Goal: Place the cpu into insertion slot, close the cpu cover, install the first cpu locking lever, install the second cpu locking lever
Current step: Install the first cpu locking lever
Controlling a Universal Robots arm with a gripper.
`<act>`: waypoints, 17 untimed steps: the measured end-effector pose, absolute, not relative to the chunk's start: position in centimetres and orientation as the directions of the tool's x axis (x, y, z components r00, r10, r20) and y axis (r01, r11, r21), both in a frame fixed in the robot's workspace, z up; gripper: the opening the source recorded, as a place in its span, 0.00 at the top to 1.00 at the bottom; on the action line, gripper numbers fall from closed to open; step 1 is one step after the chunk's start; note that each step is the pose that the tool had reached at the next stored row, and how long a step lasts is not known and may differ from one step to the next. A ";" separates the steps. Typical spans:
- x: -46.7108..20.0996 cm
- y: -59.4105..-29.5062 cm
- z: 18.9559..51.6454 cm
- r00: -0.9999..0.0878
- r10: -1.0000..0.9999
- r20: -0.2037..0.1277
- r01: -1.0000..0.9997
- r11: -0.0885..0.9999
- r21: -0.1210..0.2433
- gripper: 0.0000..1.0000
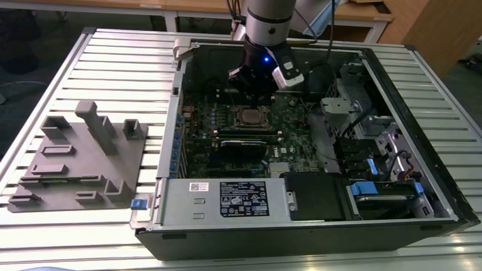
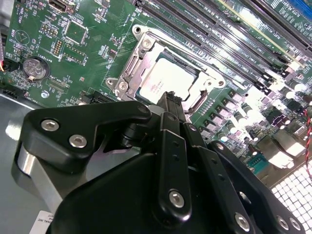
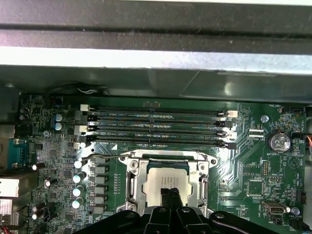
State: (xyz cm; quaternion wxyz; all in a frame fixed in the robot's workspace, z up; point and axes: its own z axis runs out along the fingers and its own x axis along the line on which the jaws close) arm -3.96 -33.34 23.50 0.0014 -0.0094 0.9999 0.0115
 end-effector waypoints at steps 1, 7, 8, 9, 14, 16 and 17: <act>-4.0 -33.3 23.5 -1.000 -0.019 -0.003 -0.019 1.000 0.023 0.89; -4.0 -33.3 23.6 -1.000 -0.019 -0.003 -0.019 1.000 0.023 0.89; -4.0 -33.3 23.6 -1.000 -0.019 -0.003 -0.019 1.000 0.023 0.89; -4.0 -33.3 23.6 -1.000 -0.019 -0.003 -0.019 1.000 0.023 0.89; -4.0 -33.3 23.8 -1.000 -0.019 -0.003 -0.019 1.000 0.023 0.89; -4.0 -33.3 23.9 -1.000 -0.019 -0.003 -0.019 1.000 0.023 0.89; -4.0 -33.3 23.9 -1.000 -0.019 -0.003 -0.019 1.000 0.023 0.89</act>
